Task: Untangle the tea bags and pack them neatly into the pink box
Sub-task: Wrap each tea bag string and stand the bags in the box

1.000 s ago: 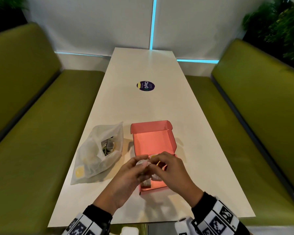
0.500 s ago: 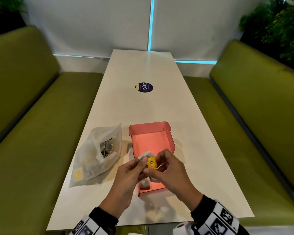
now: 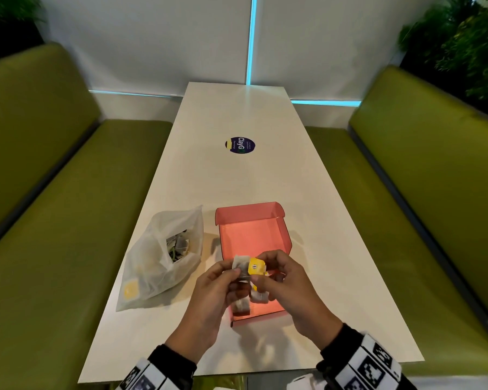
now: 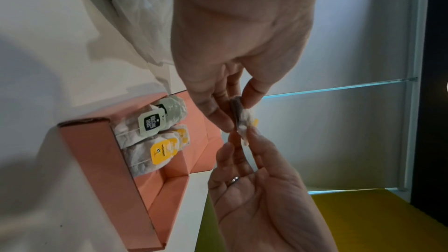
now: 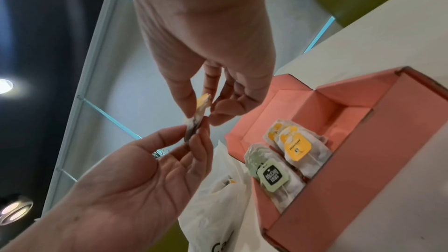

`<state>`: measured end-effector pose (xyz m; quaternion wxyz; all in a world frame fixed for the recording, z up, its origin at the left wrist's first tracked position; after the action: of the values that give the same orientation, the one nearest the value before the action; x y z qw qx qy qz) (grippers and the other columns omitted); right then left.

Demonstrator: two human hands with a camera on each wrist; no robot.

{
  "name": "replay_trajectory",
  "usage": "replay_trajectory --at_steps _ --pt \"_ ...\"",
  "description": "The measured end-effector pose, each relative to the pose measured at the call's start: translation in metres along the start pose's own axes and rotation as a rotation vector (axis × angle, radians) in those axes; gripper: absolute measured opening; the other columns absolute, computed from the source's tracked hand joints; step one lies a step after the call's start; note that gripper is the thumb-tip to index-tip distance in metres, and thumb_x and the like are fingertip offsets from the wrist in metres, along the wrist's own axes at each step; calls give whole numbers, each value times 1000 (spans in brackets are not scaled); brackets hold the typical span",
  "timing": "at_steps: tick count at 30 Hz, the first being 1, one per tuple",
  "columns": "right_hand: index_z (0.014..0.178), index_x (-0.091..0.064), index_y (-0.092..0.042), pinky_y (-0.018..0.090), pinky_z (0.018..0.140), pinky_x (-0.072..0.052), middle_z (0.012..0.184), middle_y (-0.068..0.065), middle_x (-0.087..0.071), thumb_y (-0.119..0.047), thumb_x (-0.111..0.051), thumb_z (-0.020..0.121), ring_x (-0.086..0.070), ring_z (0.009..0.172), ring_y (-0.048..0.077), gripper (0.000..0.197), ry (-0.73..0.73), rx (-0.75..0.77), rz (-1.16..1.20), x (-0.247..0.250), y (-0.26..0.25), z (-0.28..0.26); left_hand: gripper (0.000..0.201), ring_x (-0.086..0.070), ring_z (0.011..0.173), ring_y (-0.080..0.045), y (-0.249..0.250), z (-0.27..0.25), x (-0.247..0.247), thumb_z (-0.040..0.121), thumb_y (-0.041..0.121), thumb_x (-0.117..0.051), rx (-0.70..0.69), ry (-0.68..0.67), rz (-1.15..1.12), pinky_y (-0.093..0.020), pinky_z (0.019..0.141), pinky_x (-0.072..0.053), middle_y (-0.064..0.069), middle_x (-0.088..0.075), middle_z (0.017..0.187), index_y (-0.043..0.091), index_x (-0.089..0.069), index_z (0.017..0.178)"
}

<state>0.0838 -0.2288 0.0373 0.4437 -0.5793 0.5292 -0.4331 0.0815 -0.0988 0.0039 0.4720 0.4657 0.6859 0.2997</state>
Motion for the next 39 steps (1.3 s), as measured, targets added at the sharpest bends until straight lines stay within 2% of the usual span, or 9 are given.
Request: replay_trajectory --at_steps 6,9,13,16,22,27,30,35,39 --pt "100 -51 -25 11 51 -44 101 1 -49 -14 -80 71 -49 70 8 42 59 54 -149 3 -9 0 15 -66 62 -12 1 -5 -3 92 0 -51 -39 13 76 -20 57 -53 -7 -71 76 2 -65 97" --pt "86 -49 -19 12 54 -41 87 0 -47 -25 -83 66 -44 64 5 41 159 153 -354 9 -17 0 15 -67 63 -13 0 -6 -5 91 -3 -51 -29 10 85 -22 59 -55 -9 -70 77 0 -63 98" --pt "77 -55 -14 13 56 -42 65 -5 -54 -16 -75 75 -48 54 0 20 142 124 -323 9 -12 5 15 -65 67 -24 -3 -7 -6 88 -6 -51 9 -7 48 -29 66 -53 -16 -65 78 -2 -60 98" --pt "77 -61 -18 25 65 -49 67 -5 -62 -13 -69 79 -60 65 13 10 164 111 -340 14 -9 8 14 -65 67 -25 -4 -6 -3 89 -7 -49 26 13 18 -27 64 -56 -19 -66 80 -1 -59 98" --pt "78 -65 -10 13 45 -42 71 6 -60 -7 -63 84 -57 65 16 7 151 33 -29 11 -3 3 17 -64 62 -20 -12 -6 -5 91 -3 -48 64 -3 43 -32 64 -49 -8 -67 65 1 -58 103" --pt "71 -65 -12 16 48 -36 56 -4 -54 -11 -64 85 -49 53 8 14 176 -15 99 19 0 9 20 -65 60 -16 -10 -7 -3 90 -6 -48 46 0 62 -31 63 -49 -3 -67 64 2 -59 105" --pt "76 -68 -14 17 47 -35 54 -8 -57 -10 -63 86 -51 50 10 11 169 6 99 20 -1 9 23 -65 59 -17 -8 -9 -7 89 -7 -48 47 -32 63 -31 65 -46 -5 -67 66 3 -60 105" --pt "89 -72 -32 13 51 -39 64 -11 -65 -12 -61 88 -55 50 6 23 145 98 -73 20 -10 9 22 -65 60 -20 -8 -11 -11 90 -4 -47 62 -53 45 -31 64 -47 -10 -69 70 7 -60 104" --pt "101 -73 -26 10 54 -39 72 -8 -63 -25 -59 90 -53 56 3 19 11 59 -182 12 -10 8 18 -64 60 -20 -8 -12 -9 91 -2 -48 62 -56 58 -32 65 -47 -11 -69 69 7 -60 101"
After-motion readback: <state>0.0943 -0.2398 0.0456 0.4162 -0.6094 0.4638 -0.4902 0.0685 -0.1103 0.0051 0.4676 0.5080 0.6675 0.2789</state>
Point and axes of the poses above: each hand's wrist, its own z-axis towards the middle knuckle, its own x-axis out of the back of the hand, y = z × x, the point moved 9 cm from there along z, towards the middle knuckle
